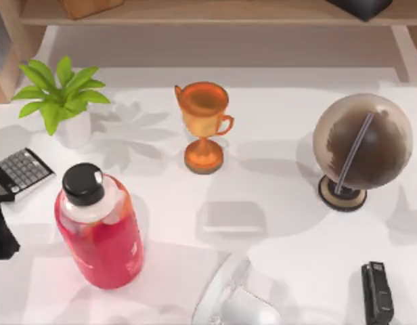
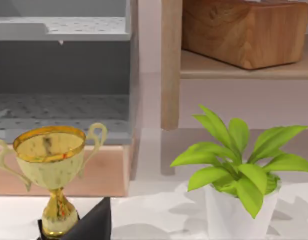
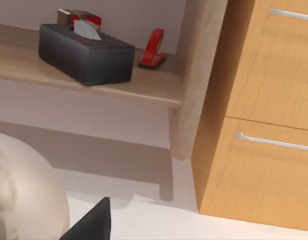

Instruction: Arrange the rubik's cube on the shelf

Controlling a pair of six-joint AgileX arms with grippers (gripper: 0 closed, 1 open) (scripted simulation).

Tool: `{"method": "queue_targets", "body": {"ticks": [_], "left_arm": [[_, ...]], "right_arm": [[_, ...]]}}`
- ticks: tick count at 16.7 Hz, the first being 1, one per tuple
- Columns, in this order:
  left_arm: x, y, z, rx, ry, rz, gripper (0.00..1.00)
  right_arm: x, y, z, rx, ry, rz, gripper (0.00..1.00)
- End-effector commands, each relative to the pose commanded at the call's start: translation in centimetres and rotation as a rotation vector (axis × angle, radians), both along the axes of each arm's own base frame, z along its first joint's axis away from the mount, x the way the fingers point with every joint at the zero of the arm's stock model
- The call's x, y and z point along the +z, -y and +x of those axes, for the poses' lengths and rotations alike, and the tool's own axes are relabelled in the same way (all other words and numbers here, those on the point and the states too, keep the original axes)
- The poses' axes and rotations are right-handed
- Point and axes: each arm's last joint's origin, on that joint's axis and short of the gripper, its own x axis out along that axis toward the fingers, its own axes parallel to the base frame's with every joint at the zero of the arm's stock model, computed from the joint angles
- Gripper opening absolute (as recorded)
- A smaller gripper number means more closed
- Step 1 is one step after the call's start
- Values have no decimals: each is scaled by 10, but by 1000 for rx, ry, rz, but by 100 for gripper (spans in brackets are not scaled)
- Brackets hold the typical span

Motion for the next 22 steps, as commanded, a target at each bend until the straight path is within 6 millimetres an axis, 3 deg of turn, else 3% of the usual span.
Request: {"method": "queue_targets", "body": {"ticks": [5, 8, 10, 13, 16, 19, 22], "left_arm": [[0, 0, 0, 0, 0, 0, 100], [0, 0, 0, 0, 0, 0, 100], [0, 0, 0, 0, 0, 0, 100], [0, 0, 0, 0, 0, 0, 100], [0, 0, 0, 0, 0, 0, 100], [0, 0, 0, 0, 0, 0, 100], [0, 0, 0, 0, 0, 0, 100]], "right_arm": [[45, 12, 48, 8, 0, -301, 100], [60, 30, 99, 6, -2, -513, 100], [58, 47, 138, 4, -4, -658, 100], [37, 80, 196, -2, -8, -870, 100], [-3, 116, 241, -7, -11, -1064, 100], [-49, 146, 269, -14, -13, -1227, 100], [-85, 167, 282, -22, -9, -1346, 100]]}}
